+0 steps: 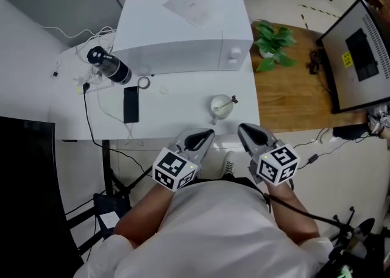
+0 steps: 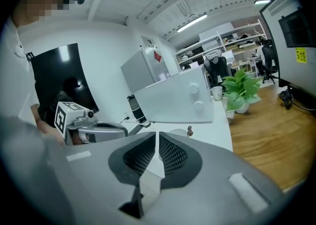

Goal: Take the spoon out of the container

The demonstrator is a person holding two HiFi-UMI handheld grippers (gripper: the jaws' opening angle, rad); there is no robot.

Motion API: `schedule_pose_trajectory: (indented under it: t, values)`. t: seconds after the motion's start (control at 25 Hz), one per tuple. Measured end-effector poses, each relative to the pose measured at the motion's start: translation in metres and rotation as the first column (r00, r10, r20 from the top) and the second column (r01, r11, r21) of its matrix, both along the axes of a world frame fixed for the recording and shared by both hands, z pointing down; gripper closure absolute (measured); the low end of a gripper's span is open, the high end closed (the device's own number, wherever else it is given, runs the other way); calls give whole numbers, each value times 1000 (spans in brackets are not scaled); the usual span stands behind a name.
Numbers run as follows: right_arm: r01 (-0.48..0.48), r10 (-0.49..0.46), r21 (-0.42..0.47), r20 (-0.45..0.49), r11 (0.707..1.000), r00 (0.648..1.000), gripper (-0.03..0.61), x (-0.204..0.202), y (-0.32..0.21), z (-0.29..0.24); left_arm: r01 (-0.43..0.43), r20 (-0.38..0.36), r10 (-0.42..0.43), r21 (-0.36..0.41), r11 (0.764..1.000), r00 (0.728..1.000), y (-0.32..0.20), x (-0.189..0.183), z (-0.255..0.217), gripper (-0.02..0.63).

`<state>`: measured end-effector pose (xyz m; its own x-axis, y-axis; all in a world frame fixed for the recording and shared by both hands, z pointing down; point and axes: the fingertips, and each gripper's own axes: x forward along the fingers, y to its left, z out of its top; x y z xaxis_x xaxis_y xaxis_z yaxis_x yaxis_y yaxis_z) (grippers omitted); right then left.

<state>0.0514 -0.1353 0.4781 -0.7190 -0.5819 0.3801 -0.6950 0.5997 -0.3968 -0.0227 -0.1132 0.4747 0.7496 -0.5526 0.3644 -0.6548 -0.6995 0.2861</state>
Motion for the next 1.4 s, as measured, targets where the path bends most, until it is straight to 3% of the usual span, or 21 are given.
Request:
schedule_pose_trajectory:
  t: [0.32,0.64,0.76,1.4]
  values:
    - [-44,43,-9,-107,999,993,506,2,-16,20,-44,-7,44,-40,998,999,-2,-10,15,609]
    - [-59,56,-14,-149,998,987,472,2,-52,45,-24,-12,23,-66,998,1000,-14,-15,27,609]
    - [-60,58,-11,-159,998,986,443,3,-66,50,-18,-16,17,-75,997,1000,-19,-14,30,609]
    - [-82,71,-69,-144,994,987,433,-5,-102,80,-7,-18,5,-110,994,1000,-35,-20,39,609]
